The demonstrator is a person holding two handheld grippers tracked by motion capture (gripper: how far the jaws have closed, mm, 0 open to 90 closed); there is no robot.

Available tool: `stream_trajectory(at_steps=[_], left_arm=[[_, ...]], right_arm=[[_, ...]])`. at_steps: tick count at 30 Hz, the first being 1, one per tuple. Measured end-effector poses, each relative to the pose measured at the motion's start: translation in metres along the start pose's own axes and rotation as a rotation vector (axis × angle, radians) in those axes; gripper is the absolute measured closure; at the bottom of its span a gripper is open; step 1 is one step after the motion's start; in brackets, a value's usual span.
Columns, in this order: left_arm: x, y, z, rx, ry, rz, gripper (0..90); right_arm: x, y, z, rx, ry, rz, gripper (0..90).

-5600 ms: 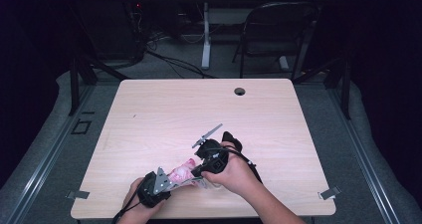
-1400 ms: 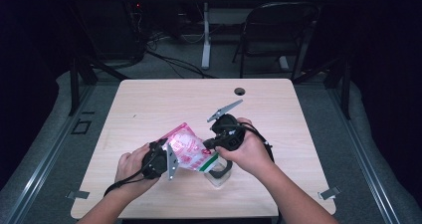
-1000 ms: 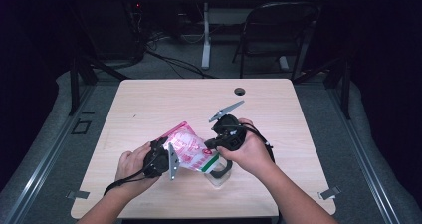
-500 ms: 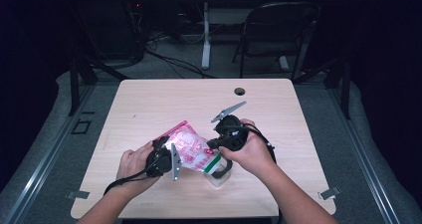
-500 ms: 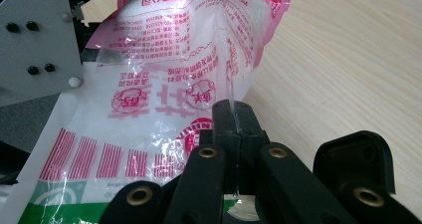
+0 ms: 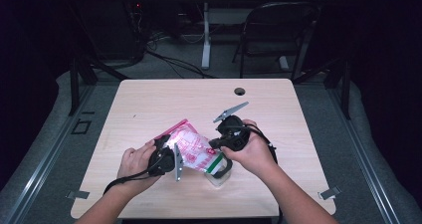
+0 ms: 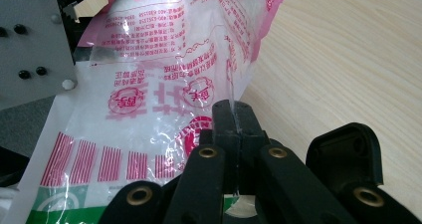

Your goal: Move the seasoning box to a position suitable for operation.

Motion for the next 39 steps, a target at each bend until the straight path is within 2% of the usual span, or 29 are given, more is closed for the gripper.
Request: stream_trajectory(at_steps=[6, 17, 31, 39], left_arm=[[0.002, 0.0, 0.001, 0.02, 0.019, 0.002, 67.8], [0.004, -0.002, 0.001, 0.068, 0.079, 0.006, 68.0], [0.005, -0.002, -0.001, 0.075, 0.108, 0.005, 68.2], [0.004, -0.004, 0.0, 0.103, 0.137, -0.003, 68.3]], right_arm=[[-0.001, -0.001, -0.001, -0.013, -0.003, 0.005, 90.0], [-0.006, 0.0, -0.003, -0.015, -0.001, -0.002, 90.0], [-0.011, 0.002, -0.006, -0.025, 0.001, -0.005, 90.0], [-0.011, 0.004, -0.006, -0.036, -0.005, -0.002, 90.0]])
Point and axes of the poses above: each handheld gripper's, and its own axes: y roughly forward along the jaws, x roughly out of its top, z roughly to its left, the point moved 6 cm from there along y, roughly forward along the jaws, and after that the axes turned 8 degrees about x, right-handed, at the moved point
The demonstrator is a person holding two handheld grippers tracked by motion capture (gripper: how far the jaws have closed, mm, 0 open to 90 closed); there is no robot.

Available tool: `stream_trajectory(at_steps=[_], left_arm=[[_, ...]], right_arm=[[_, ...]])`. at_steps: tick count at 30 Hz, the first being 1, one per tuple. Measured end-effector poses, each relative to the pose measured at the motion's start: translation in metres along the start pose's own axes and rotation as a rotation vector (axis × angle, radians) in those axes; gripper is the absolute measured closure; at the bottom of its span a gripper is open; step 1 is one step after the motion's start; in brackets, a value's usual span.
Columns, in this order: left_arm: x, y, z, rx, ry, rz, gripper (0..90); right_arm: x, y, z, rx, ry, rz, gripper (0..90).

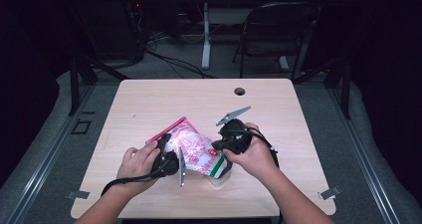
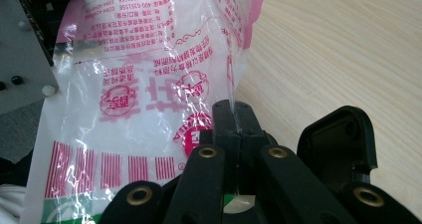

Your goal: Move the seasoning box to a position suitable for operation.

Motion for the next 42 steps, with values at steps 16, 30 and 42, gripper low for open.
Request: stream_trajectory(at_steps=[16, 30, 42], left_arm=[[0.0011, -0.001, -0.0008, 0.041, 0.07, 0.005, 68.6], [0.0017, -0.0008, -0.0012, 0.036, 0.079, -0.005, 68.7], [0.0022, -0.0007, -0.0023, 0.006, 0.104, -0.009, 68.9]], right_arm=[[-0.0053, 0.0059, -0.0037, -0.01, 0.005, 0.005, 90.0], [-0.0061, 0.0068, -0.0044, -0.008, 0.011, 0.004, 90.0], [-0.0074, 0.0083, -0.0051, -0.012, 0.011, 0.018, 90.0]])
Point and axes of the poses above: each handheld gripper's, and its own axes: y roughly forward along the jaws, x roughly out of its top, z roughly to its left, the point moved 6 cm from there along y, roughly forward along the jaws, and after that the axes turned 8 degrees about x, right-handed, at the moved point
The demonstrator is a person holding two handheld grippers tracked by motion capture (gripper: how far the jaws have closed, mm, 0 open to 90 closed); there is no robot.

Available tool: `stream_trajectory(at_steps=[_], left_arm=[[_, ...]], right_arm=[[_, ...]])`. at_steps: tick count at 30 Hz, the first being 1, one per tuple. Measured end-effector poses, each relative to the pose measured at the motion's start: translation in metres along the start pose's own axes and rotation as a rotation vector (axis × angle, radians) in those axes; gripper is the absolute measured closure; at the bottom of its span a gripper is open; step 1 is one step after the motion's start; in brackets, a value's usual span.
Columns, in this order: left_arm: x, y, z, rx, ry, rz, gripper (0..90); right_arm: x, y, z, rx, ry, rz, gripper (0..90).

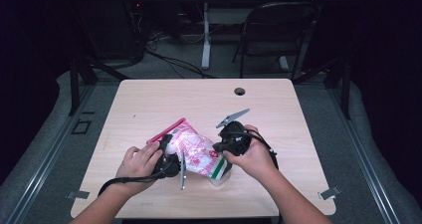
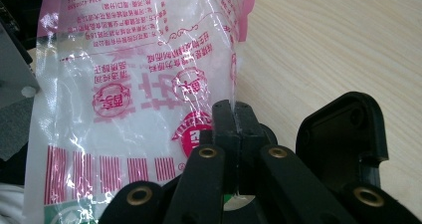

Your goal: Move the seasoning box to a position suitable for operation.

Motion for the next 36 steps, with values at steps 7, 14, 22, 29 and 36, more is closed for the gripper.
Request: stream_trajectory(at_steps=[7, 14, 22, 29, 36], left_arm=[[0.001, 0.0, 0.004, 0.003, 0.035, 0.0, 69.0], [0.003, 0.0, 0.007, 0.007, 0.066, -0.001, 69.0], [0.003, 0.0, 0.009, 0.003, 0.095, 0.006, 69.1], [0.005, 0.001, 0.012, 0.016, 0.13, 0.002, 69.2], [0.007, 0.0, 0.014, 0.015, 0.167, 0.005, 69.3]], right_arm=[[-0.001, 0.001, 0.0, 0.003, 0.002, -0.002, 90.0], [-0.002, 0.002, -0.001, 0.005, 0.003, 0.011, 90.0], [-0.002, 0.001, -0.001, 0.007, 0.0, 0.009, 90.0], [-0.002, 0.002, -0.001, 0.0, 0.0, 0.009, 90.0], [-0.003, 0.002, -0.002, -0.003, -0.003, 0.01, 90.0]])
Point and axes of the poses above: each handheld gripper's, and its own axes: y roughly forward along the jaws, x roughly out of its top, z roughly to its left, the point moved 6 cm from there along y, roughly forward along the jaws, and after that the axes turned 8 degrees about x, right-handed, at the moved point
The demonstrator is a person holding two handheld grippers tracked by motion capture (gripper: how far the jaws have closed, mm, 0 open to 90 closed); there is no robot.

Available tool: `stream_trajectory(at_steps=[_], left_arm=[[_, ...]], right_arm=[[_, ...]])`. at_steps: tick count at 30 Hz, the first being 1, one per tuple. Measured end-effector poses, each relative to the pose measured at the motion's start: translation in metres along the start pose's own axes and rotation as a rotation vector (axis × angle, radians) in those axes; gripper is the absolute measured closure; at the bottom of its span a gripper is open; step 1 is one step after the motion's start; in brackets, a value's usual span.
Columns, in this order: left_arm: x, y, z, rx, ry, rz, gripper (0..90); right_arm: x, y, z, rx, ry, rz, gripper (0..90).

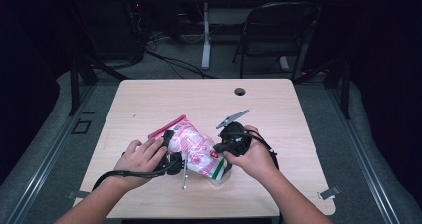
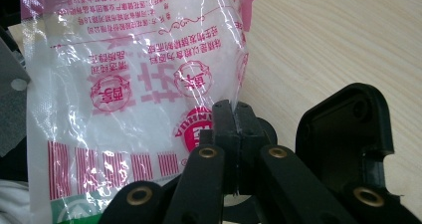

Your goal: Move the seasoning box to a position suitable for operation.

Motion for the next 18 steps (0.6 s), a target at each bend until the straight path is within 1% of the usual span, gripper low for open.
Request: stream_trajectory(at_steps=[2, 4, 6, 8, 11, 12, 14, 15, 16, 17, 18], left_arm=[[0.0002, 0.0, 0.0014, 0.004, 0.008, -0.001, 69.4], [0.0001, -0.0003, 0.0018, 0.005, 0.003, -0.002, 69.4], [0.0001, -0.0006, 0.002, 0.003, 0.008, -0.001, 69.4], [0.0003, -0.0006, 0.002, 0.001, 0.019, -0.003, 69.5], [0.0006, -0.0006, 0.002, 0.005, 0.023, -0.003, 69.5], [0.0007, -0.0007, 0.0026, 0.005, 0.032, -0.004, 69.5], [0.0011, -0.0011, 0.0033, 0.013, 0.049, -0.004, 69.5], [0.0013, -0.0013, 0.0036, 0.011, 0.051, -0.004, 69.6], [0.0016, -0.0007, 0.0039, 0.025, 0.048, -0.014, 69.6], [0.0016, -0.0009, 0.0041, 0.025, 0.05, -0.013, 69.6], [0.0015, -0.0017, 0.0042, 0.014, 0.054, -0.004, 69.6]], right_arm=[[0.0002, -0.0001, 0.0, -0.001, 0.0, -0.002, 90.0], [0.0003, -0.0003, 0.0005, 0.0, 0.003, -0.001, 90.0], [0.0004, -0.0003, 0.0007, 0.001, 0.003, -0.002, 90.0], [0.0003, 0.0003, 0.0008, 0.002, 0.002, -0.005, 90.0], [0.0001, 0.0005, 0.0011, 0.002, 0.002, 0.002, 90.0], [0.0002, 0.0006, 0.0011, 0.001, 0.002, 0.001, 90.0], [0.0003, 0.0008, 0.0012, 0.001, 0.002, 0.0, 90.0], [0.0003, 0.0008, 0.0012, 0.002, 0.0, 0.001, 90.0], [0.0003, 0.0009, 0.0013, 0.003, -0.002, 0.002, 90.0], [0.0003, 0.0009, 0.0014, 0.003, -0.002, 0.002, 90.0], [0.0003, 0.0008, 0.0015, 0.003, -0.003, 0.002, 90.0]])
Point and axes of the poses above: each handheld gripper's, and its own axes: y roughly forward along the jaws, x roughly out of its top, z roughly to its left, the point moved 6 cm from there along y, roughly forward along the jaws, and after that the axes turned 8 degrees about x, right-handed, at the moved point
